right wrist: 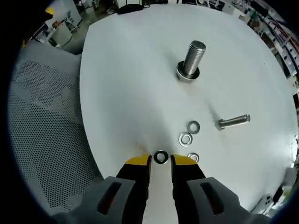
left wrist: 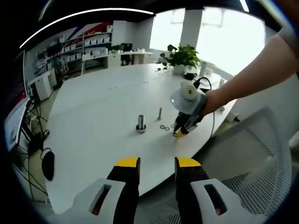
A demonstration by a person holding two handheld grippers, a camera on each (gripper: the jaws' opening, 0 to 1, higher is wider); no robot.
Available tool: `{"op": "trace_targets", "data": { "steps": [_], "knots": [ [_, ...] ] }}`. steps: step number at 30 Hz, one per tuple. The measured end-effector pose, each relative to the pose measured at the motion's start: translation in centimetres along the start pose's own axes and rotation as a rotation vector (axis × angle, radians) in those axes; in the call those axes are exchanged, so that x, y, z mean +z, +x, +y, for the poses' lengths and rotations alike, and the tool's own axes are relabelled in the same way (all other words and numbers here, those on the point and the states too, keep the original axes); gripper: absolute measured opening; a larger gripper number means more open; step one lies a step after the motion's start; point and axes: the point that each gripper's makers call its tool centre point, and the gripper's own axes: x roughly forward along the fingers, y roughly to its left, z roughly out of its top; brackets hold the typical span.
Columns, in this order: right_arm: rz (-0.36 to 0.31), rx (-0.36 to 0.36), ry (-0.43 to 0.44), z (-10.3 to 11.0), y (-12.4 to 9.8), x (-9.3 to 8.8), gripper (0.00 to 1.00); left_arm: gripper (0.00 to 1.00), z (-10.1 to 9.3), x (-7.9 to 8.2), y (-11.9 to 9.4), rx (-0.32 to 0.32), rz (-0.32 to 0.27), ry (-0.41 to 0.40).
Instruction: Place the washer onto the threaded stud by aligning its center hole with the stud, sliding it down to the base, and recovering from edge contact or off-axis alignment until the washer reaches the visible bottom stop.
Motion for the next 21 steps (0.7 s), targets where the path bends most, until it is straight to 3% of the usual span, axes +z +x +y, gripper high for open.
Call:
{"op": "trace_targets", "data": {
  "steps": [7, 14, 21],
  "knots": [
    [0.058, 0.002, -0.026, -0.19, 0.07, 0.07, 0.16, 0.27, 0.13, -0.02, -0.04, 0.005, 0.001, -0.002],
    [0.069, 0.009, -0.017, -0.39, 0.18, -0.03, 0.15, 0.27, 0.20, 0.01, -0.07, 0.009, 0.000, -0.001],
    [0.131, -0.035, 0.002, -0.05, 0.01, 0.35, 0.14, 0.27, 0.22, 0.04, -0.04, 0.009, 0.002, -0.001]
  ]
}}
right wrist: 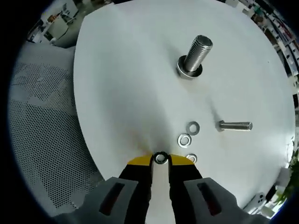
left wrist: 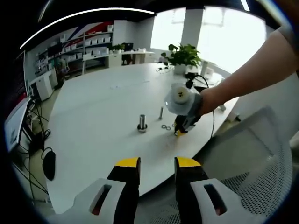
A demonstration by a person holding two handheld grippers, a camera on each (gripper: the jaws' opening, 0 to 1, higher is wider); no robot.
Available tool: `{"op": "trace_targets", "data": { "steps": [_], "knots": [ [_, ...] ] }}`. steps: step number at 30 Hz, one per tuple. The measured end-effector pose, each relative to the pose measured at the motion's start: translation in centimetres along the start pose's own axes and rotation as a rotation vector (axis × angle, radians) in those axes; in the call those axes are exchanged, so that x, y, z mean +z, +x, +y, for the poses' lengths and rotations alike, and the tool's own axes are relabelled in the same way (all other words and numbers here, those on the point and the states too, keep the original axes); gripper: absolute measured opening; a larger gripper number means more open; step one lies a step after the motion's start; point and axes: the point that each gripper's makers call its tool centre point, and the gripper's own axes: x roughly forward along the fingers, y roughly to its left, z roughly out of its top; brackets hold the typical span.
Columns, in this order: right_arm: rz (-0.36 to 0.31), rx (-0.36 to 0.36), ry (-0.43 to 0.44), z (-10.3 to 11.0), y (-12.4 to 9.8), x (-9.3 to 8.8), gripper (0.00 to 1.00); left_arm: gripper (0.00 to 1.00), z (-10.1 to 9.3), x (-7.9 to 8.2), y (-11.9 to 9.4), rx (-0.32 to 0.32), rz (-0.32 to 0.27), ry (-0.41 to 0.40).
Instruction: Place the washer onto the threaded stud by aligning its center hole with the stud, sliding it down to the base, and recovering from edge contact or off-axis alignment until the washer reaches the visible bottom stop.
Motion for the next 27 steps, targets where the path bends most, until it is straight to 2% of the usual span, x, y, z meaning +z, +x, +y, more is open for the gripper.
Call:
{"op": "trace_targets", "data": {
  "steps": [8, 12, 17, 20, 27],
  "knots": [
    [0.004, 0.005, 0.039, -0.26, 0.16, -0.20, 0.14, 0.26, -0.03, -0.02, 0.02, -0.003, 0.001, 0.000],
    [-0.004, -0.017, 0.054, -0.23, 0.18, -0.26, 0.14, 0.26, -0.12, -0.10, 0.04, -0.007, 0.004, 0.001],
    [-0.085, -0.045, 0.076, -0.21, 0.13, -0.42, 0.14, 0.26, -0.11, -0.06, 0.01, -0.007, 0.000, -0.002],
    [-0.131, -0.039, 0.144, -0.31, 0.03, -0.50, 0.14, 0.26, -0.13, -0.01, 0.00, -0.007, -0.002, -0.001],
    [-0.162, -0.047, 0.149, -0.23, -0.03, -0.53, 0.14, 0.26, -0.15, -0.06, 0.01, -0.010, -0.001, -0.003]
  ]
}}
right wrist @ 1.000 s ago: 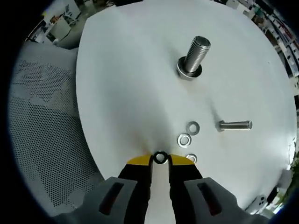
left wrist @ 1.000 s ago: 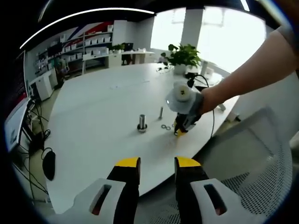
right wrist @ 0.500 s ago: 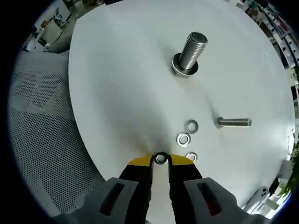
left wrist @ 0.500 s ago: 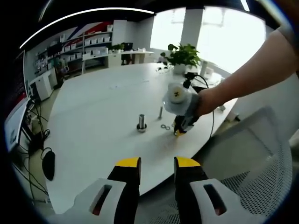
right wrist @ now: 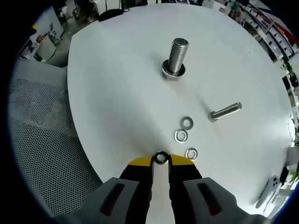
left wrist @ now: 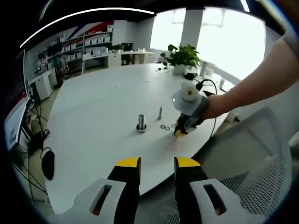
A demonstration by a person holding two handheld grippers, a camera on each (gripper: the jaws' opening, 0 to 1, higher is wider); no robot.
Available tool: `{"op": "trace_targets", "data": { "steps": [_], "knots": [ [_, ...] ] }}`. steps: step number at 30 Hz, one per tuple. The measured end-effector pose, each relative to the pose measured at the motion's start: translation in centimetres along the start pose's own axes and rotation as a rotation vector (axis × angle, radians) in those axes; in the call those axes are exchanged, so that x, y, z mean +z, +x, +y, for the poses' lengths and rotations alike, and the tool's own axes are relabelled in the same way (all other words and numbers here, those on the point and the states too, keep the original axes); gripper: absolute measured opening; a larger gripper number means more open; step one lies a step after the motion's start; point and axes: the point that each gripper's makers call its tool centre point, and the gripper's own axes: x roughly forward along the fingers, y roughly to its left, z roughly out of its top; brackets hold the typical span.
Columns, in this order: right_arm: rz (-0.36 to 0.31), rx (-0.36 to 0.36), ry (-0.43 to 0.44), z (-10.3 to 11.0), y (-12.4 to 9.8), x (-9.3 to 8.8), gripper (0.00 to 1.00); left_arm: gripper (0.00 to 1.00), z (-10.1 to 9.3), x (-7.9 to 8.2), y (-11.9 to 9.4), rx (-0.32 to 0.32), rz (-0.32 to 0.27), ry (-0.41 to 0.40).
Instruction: Place the washer onto the threaded stud by aligning its center hole with the stud, sliding it down to the base, and recovering from edge contact or off-axis alignment until the washer reaches the visible bottom stop.
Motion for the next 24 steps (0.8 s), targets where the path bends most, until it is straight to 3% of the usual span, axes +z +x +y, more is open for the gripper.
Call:
{"op": "trace_targets", "data": {
  "steps": [10, 17, 24],
  "knots": [
    [0.006, -0.004, -0.004, 0.1, -0.5, -0.1, 0.13, 0.26, 0.2, -0.1, 0.0, 0.011, 0.002, -0.007],
    [-0.015, -0.023, -0.003, -1.5, -1.6, 0.3, 0.13, 0.26, 0.1, 0.1, -0.1, 0.005, -0.003, -0.003],
    [-0.061, -0.059, -0.001, -4.0, -3.2, 2.3, 0.13, 0.26, 0.1, 0.2, -0.1, 0.005, -0.008, -0.003]
  ]
}}
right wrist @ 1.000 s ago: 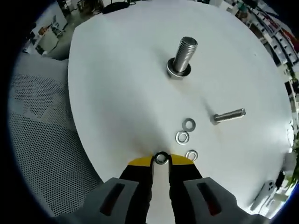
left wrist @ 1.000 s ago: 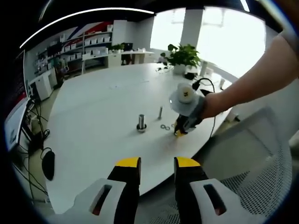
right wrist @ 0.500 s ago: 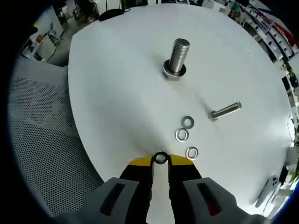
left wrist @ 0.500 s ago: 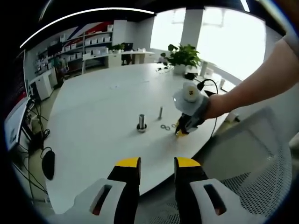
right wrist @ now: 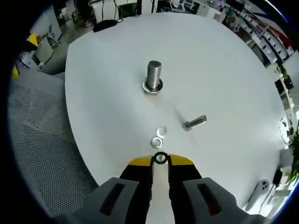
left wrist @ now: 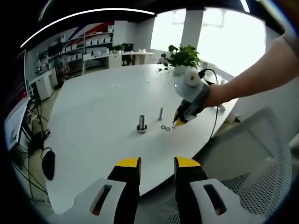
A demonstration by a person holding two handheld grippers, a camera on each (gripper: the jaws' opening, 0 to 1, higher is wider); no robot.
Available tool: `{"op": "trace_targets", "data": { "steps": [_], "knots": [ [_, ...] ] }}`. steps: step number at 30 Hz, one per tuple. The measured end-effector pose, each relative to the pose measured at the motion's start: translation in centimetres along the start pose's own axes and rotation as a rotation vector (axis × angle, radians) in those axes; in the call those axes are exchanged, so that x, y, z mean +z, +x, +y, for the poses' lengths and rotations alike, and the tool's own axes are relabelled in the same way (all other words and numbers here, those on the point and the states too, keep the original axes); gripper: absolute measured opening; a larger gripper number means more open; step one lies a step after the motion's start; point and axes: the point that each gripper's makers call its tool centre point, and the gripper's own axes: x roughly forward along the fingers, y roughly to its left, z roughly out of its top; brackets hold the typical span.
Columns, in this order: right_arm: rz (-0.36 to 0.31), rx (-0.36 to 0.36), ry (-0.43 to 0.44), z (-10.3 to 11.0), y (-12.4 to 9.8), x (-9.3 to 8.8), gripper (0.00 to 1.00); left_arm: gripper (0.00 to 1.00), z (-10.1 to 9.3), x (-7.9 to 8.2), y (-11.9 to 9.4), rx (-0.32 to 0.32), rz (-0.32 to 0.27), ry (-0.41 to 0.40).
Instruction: Place the washer onto the threaded stud by aligning its center hole with the stud, sliding it down to the base, and recovering from edge contact or off-axis alignment until the washer reaches the visible bottom stop.
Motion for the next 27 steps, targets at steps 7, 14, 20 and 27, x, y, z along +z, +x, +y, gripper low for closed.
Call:
{"op": "trace_targets", "data": {
  "steps": [7, 14, 20, 27],
  "knots": [
    [-0.031, -0.038, 0.000, -2.2, -0.9, 1.8, 0.13, 0.26, 0.1, 0.2, -0.1, 0.002, -0.011, -0.002],
    [-0.046, -0.065, 0.001, -3.9, -1.5, 3.2, 0.13, 0.26, 0.1, 0.3, -0.1, 0.003, -0.017, -0.002],
    [-0.046, -0.077, -0.036, -4.1, -1.4, 3.9, 0.13, 0.26, 0.1, 0.3, -0.1, 0.004, -0.016, -0.001],
    [-0.041, -0.076, -0.068, -4.1, -1.1, 4.9, 0.13, 0.25, 0.2, 0.3, -0.1, 0.010, -0.016, -0.001]
  ]
}}
